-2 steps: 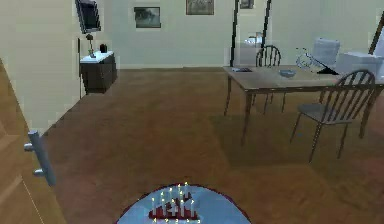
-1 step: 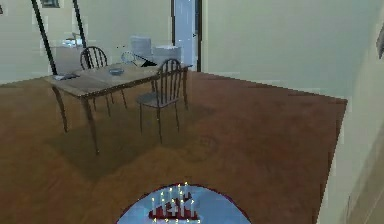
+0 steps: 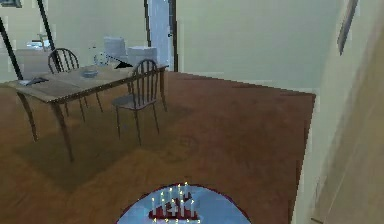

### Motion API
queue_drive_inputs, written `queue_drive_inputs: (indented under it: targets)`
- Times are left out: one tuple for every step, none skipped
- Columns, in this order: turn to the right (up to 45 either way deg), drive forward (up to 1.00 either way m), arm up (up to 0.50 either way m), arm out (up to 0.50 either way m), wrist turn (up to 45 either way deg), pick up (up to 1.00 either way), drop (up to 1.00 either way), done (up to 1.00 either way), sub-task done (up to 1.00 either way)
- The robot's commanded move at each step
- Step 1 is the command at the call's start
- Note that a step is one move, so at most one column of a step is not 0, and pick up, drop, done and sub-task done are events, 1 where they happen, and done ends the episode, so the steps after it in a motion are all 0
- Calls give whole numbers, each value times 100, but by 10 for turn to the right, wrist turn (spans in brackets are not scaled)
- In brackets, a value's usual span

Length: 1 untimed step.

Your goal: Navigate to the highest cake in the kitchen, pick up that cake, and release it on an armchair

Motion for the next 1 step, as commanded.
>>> queue_drive_inputs:
  targets:
    - [0,100,0,0,0,0,0,0,0]
